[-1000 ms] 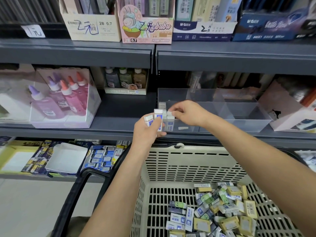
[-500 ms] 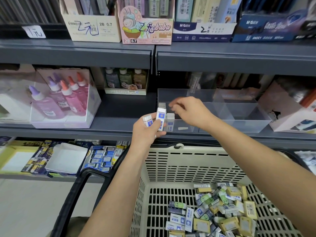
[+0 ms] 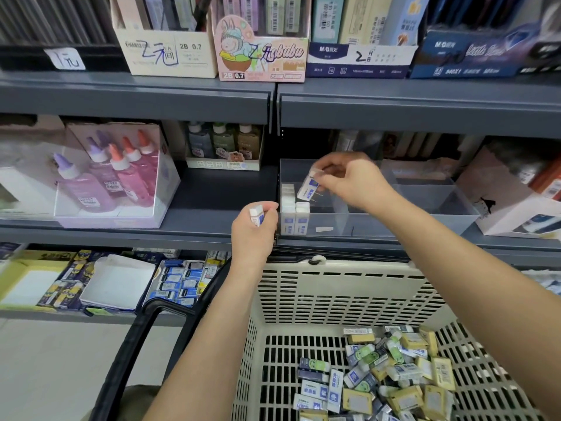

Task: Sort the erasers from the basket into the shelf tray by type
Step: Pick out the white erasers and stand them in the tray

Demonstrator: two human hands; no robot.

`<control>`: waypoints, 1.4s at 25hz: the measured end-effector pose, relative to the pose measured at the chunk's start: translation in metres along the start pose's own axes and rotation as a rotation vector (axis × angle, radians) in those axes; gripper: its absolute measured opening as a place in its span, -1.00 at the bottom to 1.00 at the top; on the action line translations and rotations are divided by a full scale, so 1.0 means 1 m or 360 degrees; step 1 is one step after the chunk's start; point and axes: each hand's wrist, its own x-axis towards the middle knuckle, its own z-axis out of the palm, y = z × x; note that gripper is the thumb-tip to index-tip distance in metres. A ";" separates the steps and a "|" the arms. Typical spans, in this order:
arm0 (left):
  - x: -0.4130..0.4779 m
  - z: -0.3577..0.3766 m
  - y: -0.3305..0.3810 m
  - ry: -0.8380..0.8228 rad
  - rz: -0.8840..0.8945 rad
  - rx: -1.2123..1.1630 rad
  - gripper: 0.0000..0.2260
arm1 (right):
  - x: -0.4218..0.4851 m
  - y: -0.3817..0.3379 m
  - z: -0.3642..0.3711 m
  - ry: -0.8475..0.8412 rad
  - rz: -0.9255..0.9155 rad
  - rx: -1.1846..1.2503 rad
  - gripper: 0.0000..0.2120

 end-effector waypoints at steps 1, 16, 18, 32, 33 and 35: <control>0.001 0.000 -0.001 0.0000 -0.0016 0.0033 -0.81 | 0.002 0.003 0.002 -0.0027 0.0001 -0.0131 -0.89; -0.001 0.000 0.004 -0.0178 -0.0098 -0.0123 -0.70 | -0.002 0.013 0.022 -0.0188 -0.0059 -0.0502 -0.78; -0.003 0.000 0.002 -0.0226 0.0053 -0.0085 -0.73 | -0.009 0.003 0.021 -0.0095 -0.0095 -0.0335 -0.81; -0.010 0.005 0.003 -0.0451 -0.0020 -0.0179 -0.85 | -0.020 -0.011 0.010 -0.0289 0.0084 0.0354 -0.87; -0.011 0.005 0.003 -0.0444 0.0047 -0.0135 -0.88 | -0.021 -0.010 0.009 -0.0287 0.0085 0.0401 -0.87; -0.012 0.005 0.004 -0.0395 0.0133 -0.0094 -0.91 | -0.024 -0.010 0.007 -0.0291 0.0099 0.0483 -0.87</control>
